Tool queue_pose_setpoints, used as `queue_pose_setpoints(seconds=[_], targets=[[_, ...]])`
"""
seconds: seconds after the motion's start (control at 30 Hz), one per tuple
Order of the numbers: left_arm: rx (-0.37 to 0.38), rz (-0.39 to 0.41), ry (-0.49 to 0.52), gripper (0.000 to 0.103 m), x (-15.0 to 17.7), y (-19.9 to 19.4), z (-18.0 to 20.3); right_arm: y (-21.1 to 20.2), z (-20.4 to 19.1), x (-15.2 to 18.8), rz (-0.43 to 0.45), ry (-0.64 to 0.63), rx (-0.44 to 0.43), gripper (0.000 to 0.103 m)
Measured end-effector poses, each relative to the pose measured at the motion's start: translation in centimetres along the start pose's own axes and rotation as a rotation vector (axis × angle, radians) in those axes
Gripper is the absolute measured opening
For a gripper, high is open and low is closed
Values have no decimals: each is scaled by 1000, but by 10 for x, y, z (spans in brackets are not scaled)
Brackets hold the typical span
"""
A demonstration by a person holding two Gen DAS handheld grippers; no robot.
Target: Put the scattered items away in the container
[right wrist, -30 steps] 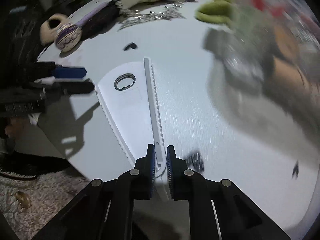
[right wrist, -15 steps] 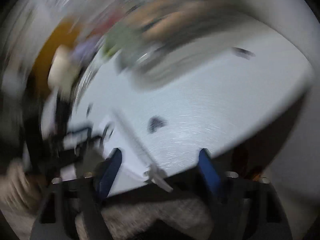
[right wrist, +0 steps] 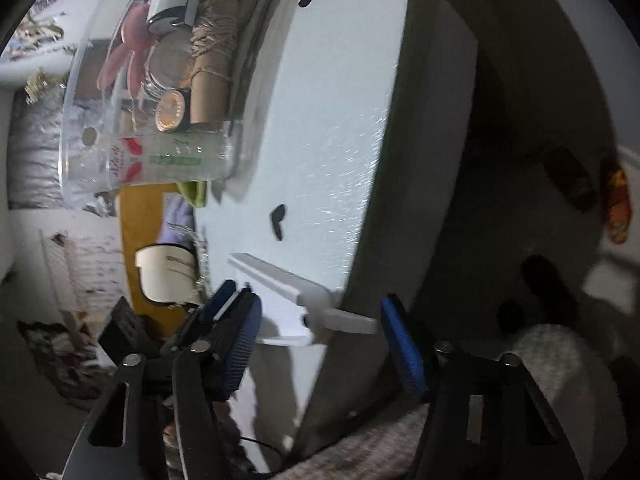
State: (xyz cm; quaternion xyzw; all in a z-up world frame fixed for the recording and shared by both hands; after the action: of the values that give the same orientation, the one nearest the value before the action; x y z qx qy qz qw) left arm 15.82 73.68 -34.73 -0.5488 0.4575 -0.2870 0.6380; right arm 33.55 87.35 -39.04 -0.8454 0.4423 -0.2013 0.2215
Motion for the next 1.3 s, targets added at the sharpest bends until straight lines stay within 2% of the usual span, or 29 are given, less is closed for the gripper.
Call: queue_pose_setpoints(seconds=[0.2,0.43,0.47,0.53,0.6,0.7,1.03,1.13,1.23,1.3], targets=[[4,4,14,53,-5,4,3,-15,-15,7,37,-30,-69,57],[49,3,-13,53,-13,8,-3,-25,-39,8,26,-112,-67,57],[59,3,-24,53,-13,8,-5,-26,-44,9,17,-127,-57,51],[76,5,-42,53,-13,8,-8,-27,-55,10,5,-164,-21,43],[78,9,-58,53,-13,8,-10,-26,-70,10,-1,-208,44,25],[98,14,-83,53,-12,7,-14,-20,-85,9,-20,-259,145,20],[158,11,-138,55,-6,-5,-28,-2,-142,13,-76,-511,389,19],[165,29,-147,63,3,-18,-33,5,-160,16,-92,-603,441,19],[175,51,-169,64,14,-32,-38,15,-183,25,-134,-755,517,18],[213,58,-206,64,22,-39,-43,24,-198,39,-173,-913,596,18]])
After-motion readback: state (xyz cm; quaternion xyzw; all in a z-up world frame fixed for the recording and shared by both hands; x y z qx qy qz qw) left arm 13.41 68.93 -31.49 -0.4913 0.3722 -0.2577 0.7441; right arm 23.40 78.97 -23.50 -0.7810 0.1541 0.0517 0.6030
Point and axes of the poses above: each gripper's, at about its wrist camera, not at the fingertips, and y roughly the way its jaws point, z to its right, x to its underside, the point moved 1 cm from there along y, roughly the way its jaws point, and after that the axes turned 12 degrees about -z, right-handed, at the moved point
